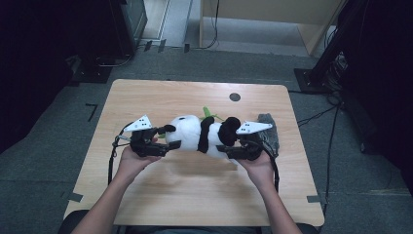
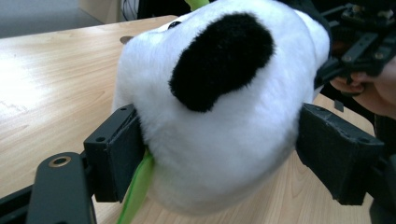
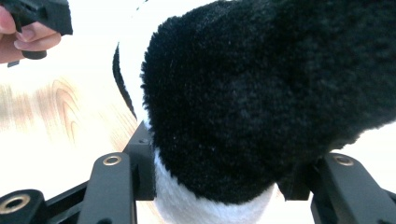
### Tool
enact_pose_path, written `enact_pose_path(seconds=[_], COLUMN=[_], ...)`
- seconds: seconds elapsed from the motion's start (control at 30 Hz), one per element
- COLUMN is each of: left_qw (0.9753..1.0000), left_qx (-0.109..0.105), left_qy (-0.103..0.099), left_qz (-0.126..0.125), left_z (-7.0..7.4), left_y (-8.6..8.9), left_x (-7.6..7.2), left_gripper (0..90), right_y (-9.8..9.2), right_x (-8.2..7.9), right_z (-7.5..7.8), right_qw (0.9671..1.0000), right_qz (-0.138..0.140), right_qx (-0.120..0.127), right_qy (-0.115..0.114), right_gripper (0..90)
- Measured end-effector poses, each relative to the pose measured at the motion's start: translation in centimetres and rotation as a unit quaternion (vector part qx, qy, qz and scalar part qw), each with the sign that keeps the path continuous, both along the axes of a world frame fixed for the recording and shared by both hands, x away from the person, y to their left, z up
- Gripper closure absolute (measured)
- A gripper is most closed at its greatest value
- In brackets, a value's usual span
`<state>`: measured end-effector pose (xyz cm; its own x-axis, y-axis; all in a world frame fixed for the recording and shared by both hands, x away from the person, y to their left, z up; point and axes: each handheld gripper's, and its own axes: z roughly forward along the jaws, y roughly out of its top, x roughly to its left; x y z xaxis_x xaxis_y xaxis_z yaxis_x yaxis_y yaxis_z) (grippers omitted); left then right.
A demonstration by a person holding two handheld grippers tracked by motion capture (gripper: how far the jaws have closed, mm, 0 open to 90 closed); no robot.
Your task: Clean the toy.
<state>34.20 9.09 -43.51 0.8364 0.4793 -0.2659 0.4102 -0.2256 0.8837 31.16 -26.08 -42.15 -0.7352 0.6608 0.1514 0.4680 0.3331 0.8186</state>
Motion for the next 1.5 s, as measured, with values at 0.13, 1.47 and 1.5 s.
enact_pose_path(seconds=[0.13,1.47,1.5], left_qw=[0.9996,0.9984,0.9981], left_qx=[0.014,-0.025,-0.032], left_qy=[-0.023,0.043,0.045], left_qz=[-0.005,0.025,0.029], left_z=[0.1,-0.6,-0.5], left_y=[0.6,1.6,1.9], left_x=[-0.4,0.6,0.7], left_gripper=[24.2,53.4,53.5], right_y=[-0.9,-1.9,-2.0], right_x=[0.1,0.1,0.1], right_z=[0.4,0.1,-0.1], right_qw=[0.9999,0.9962,0.9965], right_qz=[-0.013,0.027,0.029], right_qx=[0.000,0.075,0.071], right_qy=[0.004,0.034,0.032], right_gripper=[45.1,22.9,23.2])
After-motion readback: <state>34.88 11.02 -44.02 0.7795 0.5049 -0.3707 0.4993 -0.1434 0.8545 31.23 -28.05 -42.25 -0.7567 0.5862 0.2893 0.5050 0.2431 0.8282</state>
